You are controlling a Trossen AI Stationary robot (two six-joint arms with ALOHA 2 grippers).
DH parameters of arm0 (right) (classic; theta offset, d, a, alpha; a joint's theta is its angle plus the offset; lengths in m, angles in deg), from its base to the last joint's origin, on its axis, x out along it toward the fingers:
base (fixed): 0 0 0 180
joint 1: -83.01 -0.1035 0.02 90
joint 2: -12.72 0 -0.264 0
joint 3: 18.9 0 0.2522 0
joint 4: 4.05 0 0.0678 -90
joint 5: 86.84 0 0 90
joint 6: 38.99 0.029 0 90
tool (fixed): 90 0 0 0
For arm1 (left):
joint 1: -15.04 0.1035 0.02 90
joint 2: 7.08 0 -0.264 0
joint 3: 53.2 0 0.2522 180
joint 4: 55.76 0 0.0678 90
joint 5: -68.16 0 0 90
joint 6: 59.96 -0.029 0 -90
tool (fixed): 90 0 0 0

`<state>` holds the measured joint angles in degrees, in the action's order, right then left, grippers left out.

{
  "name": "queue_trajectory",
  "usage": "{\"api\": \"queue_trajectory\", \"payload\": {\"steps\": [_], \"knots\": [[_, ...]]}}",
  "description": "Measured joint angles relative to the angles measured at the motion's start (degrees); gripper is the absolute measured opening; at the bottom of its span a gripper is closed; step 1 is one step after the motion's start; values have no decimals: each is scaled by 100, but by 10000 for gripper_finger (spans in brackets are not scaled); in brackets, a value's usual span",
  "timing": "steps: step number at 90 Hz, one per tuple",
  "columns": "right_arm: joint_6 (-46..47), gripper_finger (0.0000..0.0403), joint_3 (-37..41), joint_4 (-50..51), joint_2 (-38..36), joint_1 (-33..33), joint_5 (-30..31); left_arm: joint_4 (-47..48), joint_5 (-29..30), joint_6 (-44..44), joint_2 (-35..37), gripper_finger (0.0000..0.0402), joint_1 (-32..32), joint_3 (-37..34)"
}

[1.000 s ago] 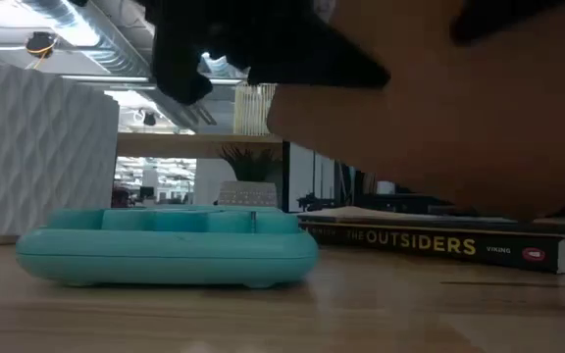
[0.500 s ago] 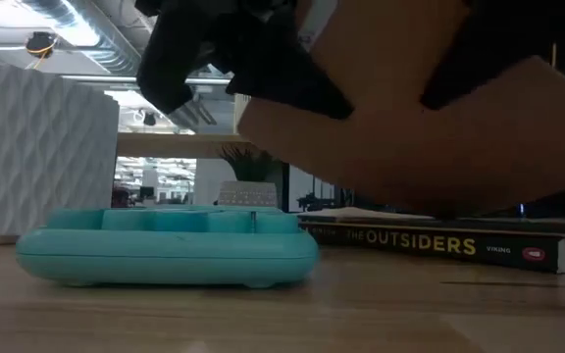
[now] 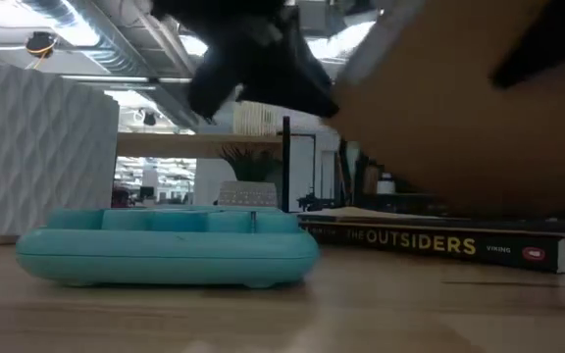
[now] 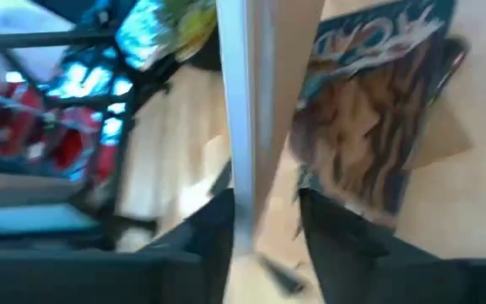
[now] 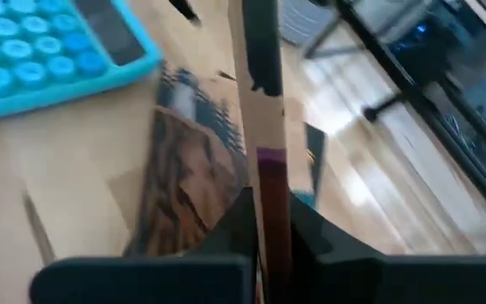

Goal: Stock shelves
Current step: Put the purple book on the book shelf

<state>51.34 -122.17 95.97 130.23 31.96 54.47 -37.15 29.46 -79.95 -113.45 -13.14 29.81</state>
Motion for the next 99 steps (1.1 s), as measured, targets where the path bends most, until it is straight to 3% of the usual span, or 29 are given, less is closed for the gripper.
{"api": "queue_trajectory", "payload": {"steps": [8, 18, 27, 45, 62, 78, 86, 99], "knots": [[642, 2, 4, 271, -88, -159, 459, 320, 321, 165, 200, 167, -37, 0], [689, 1, -4, 342, -489, -144, 1441, 534, 466, 365, 402, 176, -33, 0], [168, 1, -15, 377, -1041, 2, 2213, 562, 482, 483, 472, 178, -33, 0], [-1354, 0, -11, 385, -2412, 817, 2891, 587, 482, 529, 479, 178, -35, -46], [-2562, 0, -4, 384, -3593, 2265, 2833, 806, 482, 727, 479, 178, -33, -50], [-2686, 0, 199, 328, -4535, 3791, 2745, 832, 467, 799, 479, 178, -31, -50], [-2977, 0, 586, -101, -4970, 4490, 1949, 833, 458, 830, 479, 178, -29, -50], [-5267, 0, 1614, -2525, -5734, 5256, 316, 833, 449, 829, 479, 178, -33, -50]]}}
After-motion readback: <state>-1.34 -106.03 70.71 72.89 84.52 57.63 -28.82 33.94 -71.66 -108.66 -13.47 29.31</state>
